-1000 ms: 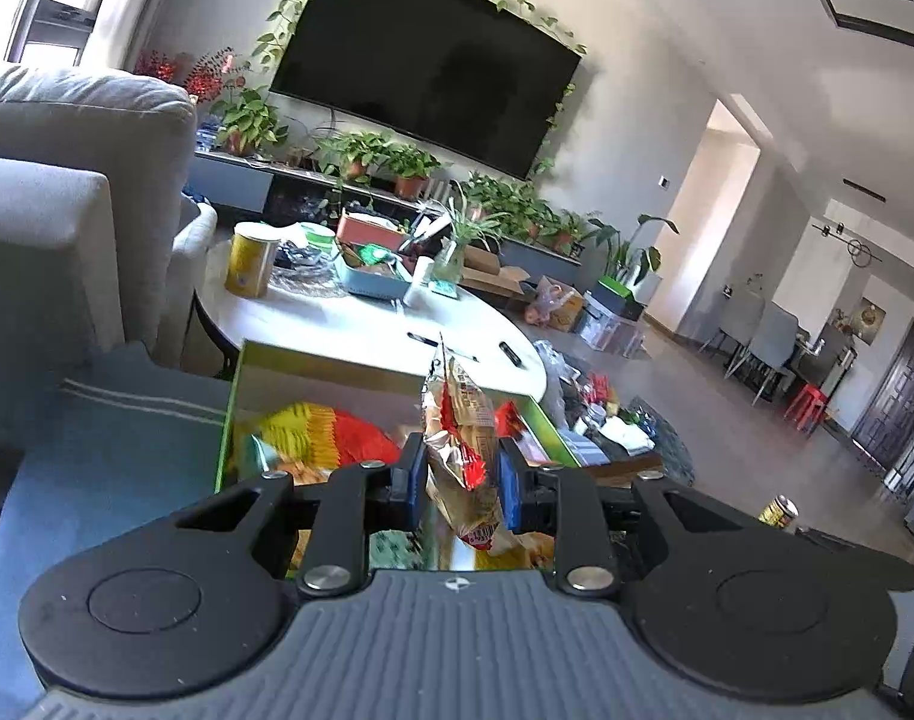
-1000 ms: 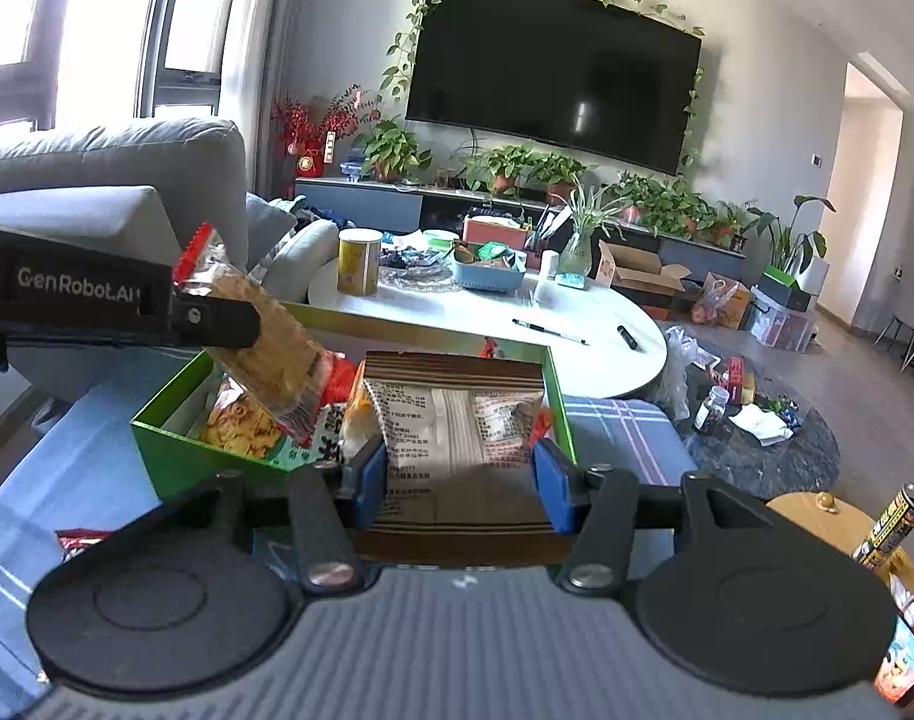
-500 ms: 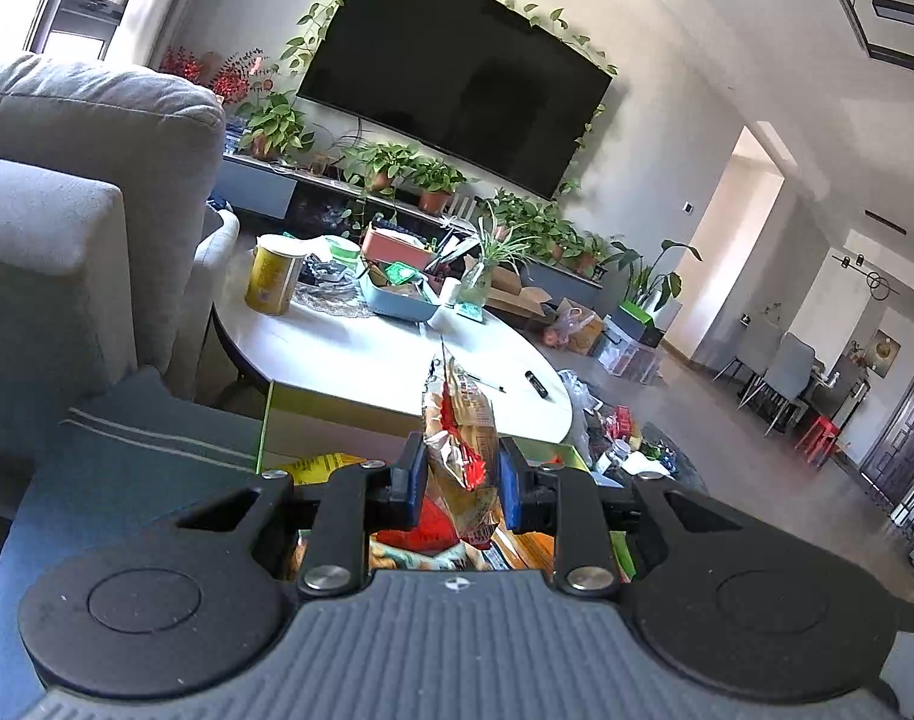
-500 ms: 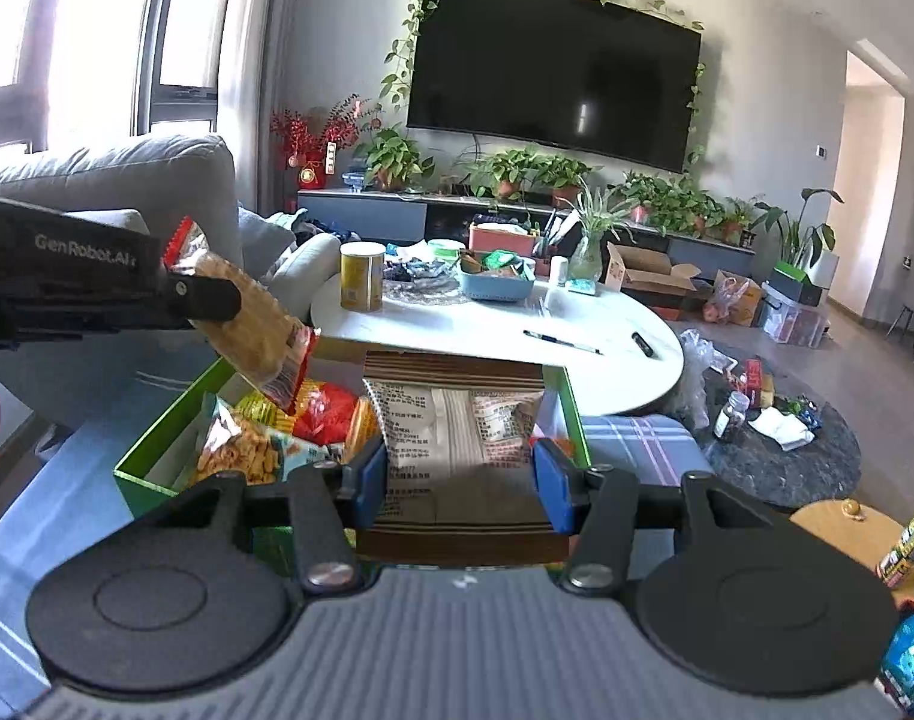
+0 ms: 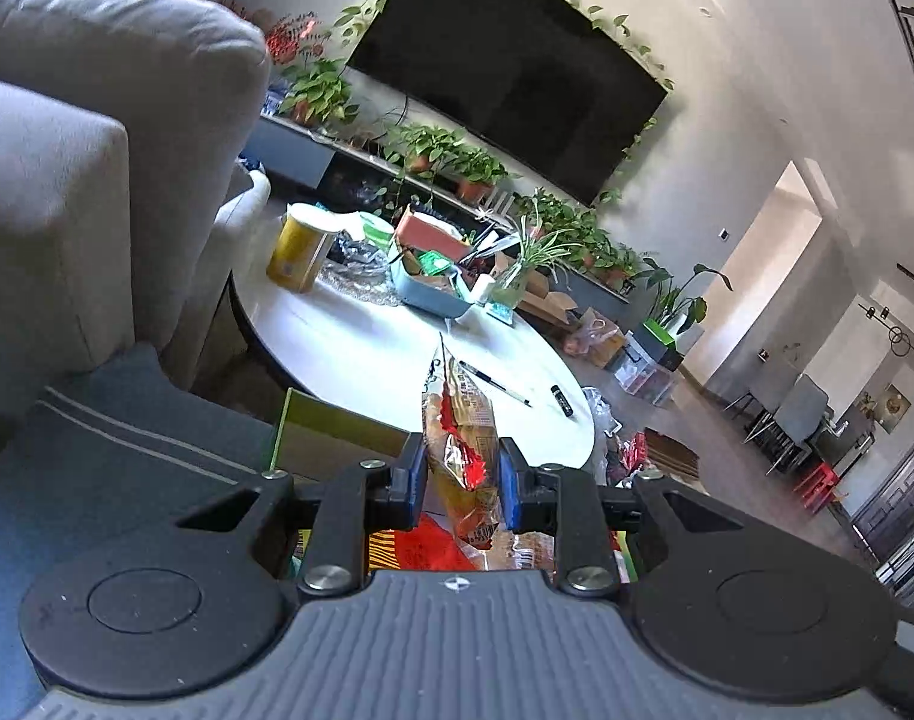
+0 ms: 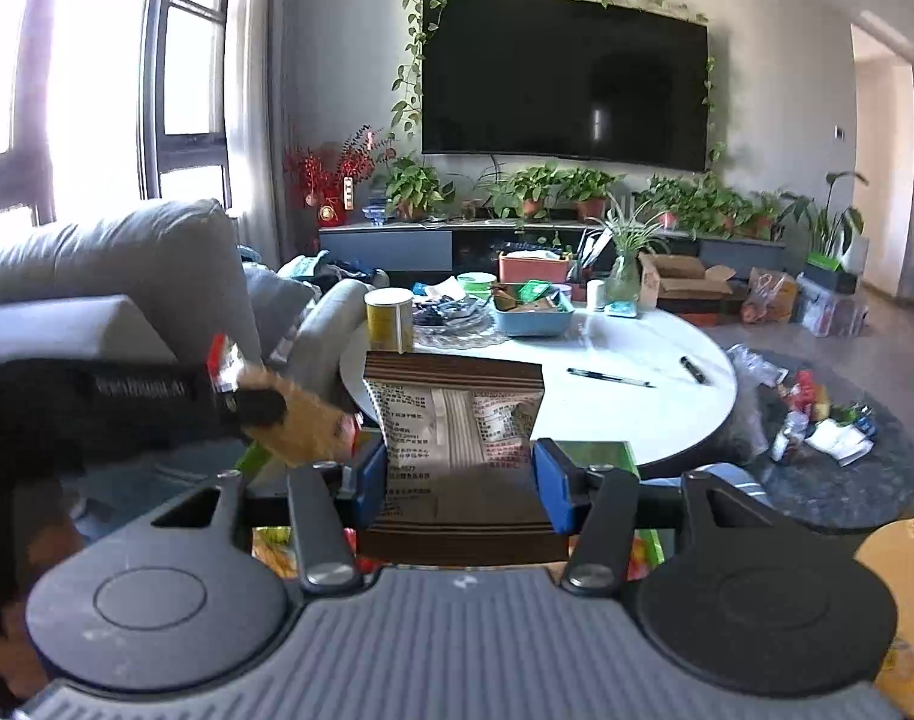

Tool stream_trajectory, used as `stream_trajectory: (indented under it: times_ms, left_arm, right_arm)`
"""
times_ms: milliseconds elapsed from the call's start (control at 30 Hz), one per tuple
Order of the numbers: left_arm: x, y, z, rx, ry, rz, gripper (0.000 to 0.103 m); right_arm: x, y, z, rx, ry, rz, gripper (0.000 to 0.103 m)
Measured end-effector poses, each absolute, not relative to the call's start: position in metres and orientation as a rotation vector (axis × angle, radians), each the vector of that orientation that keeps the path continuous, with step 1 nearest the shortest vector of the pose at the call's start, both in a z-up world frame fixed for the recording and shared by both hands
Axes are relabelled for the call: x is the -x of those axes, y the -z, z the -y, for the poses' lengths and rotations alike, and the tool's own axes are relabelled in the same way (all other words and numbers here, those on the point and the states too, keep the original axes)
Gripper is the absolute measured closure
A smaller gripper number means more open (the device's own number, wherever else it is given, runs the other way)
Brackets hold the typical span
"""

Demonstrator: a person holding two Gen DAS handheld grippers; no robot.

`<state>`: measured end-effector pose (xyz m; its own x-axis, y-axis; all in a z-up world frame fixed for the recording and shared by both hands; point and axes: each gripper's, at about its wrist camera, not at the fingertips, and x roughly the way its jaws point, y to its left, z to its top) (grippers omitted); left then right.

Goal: Organize snacks
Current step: 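Lower the square packet into the box with the right gripper while the left lowers the stick packet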

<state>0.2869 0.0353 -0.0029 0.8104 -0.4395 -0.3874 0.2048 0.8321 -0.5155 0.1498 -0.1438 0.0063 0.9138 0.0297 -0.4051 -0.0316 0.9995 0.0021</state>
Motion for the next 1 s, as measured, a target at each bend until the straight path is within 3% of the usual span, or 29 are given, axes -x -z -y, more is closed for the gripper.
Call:
stream_trajectory:
  times_ms: [433,867,1000]
  left_arm:
    - [-0.304,0.023,-0.046,0.48,0.238,-0.516,0.081]
    - [-0.299,0.021,0.006,-0.141,0.143,-0.434,0.079]
    - [-0.295,0.018,0.004,-0.152,0.184,-0.457,0.081]
  right_arm:
    - [-0.177,0.005,0.136,0.008,-0.065,-0.497,0.0]
    - [-0.187,0.009,0.133,0.049,-0.048,-0.516,0.0]
    - [-0.188,0.009,0.136,0.047,-0.035,-0.516,0.0]
